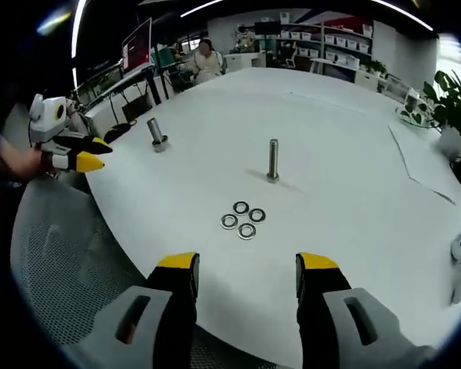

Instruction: Place the washer onto the threaded stud by aligning its center hole with the stud, sliding it down to the base, and recovering from edge contact or off-axis alignment until the washer reaches the visible bottom stop.

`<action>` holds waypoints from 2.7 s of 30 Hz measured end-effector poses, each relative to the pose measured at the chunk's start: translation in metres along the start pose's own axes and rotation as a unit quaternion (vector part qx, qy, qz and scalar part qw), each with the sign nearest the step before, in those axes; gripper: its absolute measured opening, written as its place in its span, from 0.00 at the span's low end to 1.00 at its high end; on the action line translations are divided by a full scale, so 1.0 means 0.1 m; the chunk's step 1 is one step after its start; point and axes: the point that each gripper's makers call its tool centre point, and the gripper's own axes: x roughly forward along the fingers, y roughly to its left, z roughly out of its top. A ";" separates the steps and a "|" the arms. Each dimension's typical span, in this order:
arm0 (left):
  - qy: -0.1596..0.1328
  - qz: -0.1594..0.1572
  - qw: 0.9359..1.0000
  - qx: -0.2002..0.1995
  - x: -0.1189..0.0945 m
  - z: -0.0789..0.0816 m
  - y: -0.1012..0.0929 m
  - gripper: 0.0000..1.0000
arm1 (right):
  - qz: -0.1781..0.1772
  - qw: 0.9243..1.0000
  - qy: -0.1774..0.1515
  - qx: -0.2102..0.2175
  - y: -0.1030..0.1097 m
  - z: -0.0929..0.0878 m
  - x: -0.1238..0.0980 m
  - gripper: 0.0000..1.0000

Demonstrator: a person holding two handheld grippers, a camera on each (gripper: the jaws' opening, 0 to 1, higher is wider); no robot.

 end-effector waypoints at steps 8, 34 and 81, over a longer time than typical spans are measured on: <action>0.002 -0.013 1.000 0.021 0.01 0.00 -0.07 0.35 | -0.004 1.000 0.010 -0.009 0.00 -0.03 0.01 0.53; 0.002 -0.024 1.000 0.013 0.00 -0.04 -0.09 0.36 | 0.012 0.996 0.068 -0.053 0.10 -0.18 0.06 0.53; -0.004 -0.036 0.999 0.016 -0.01 -0.04 -0.12 0.34 | 0.037 0.977 0.189 -0.095 -0.01 0.06 0.49 0.32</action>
